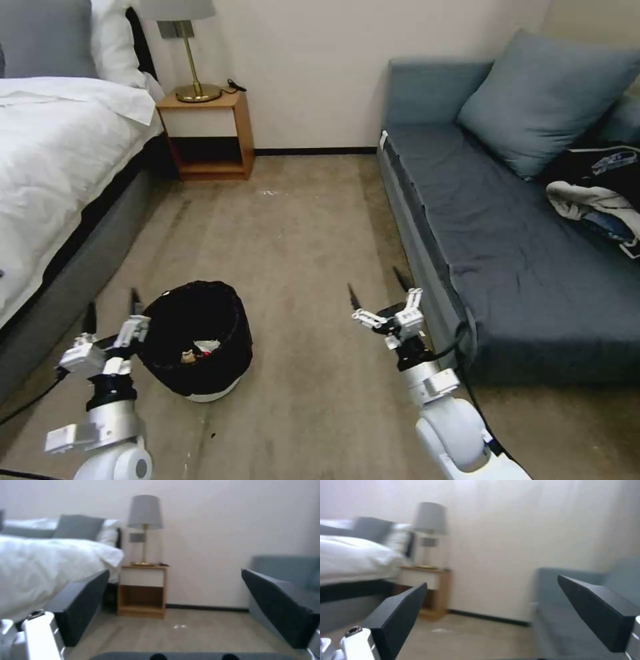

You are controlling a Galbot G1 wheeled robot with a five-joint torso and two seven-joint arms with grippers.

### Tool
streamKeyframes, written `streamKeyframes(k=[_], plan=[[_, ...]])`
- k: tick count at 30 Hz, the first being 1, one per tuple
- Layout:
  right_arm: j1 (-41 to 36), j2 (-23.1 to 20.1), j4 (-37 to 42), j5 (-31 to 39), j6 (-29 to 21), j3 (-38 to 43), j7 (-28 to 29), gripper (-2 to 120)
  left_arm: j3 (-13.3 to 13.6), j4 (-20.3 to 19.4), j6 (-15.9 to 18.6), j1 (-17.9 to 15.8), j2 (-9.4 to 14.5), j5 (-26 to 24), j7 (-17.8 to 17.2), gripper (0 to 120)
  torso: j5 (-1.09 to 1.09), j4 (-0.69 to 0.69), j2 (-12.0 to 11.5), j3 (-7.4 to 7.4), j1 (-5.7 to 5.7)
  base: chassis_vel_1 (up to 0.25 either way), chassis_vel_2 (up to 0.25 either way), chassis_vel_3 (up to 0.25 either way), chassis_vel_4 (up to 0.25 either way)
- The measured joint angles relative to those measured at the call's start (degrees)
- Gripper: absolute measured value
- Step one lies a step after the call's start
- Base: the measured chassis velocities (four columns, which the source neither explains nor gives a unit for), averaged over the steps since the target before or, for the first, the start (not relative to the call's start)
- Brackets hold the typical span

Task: Pick up the trash bin, then pick up the garbage on the floor and place it into the trash bin.

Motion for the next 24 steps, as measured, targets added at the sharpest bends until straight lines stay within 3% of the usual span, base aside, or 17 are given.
streamKeyframes(k=[6,9,13,24], plan=[[-9.6,2.1,2.5,-1.8,2.1,9.2,4.8,100,3.7,-0.7,1.4,-0.1,-0.5,2.0,1.2,100,-0.01,-0.03,0.0,0.00,0.00,0.000,0.000,0.000,0.000],[-16.1,3.6,2.7,1.5,5.9,11.2,6.1,100,6.2,-0.7,4.2,-0.8,-1.6,-2.6,5.1,100,-0.01,-0.03,0.0,-0.01,0.00,0.000,0.000,0.000,0.000],[-17.3,4.1,2.5,1.8,6.5,11.1,6.2,100,6.6,-0.9,6.1,-0.8,-1.8,-4.3,6.6,100,0.00,-0.01,0.0,0.00,0.00,0.000,0.000,0.000,0.000],[-17.1,4.1,2.4,1.8,6.5,10.8,6.2,100,6.5,-0.9,6.3,-0.8,-1.9,-4.5,6.6,100,-0.01,-0.01,0.0,0.00,0.00,0.000,0.000,0.000,0.000]])
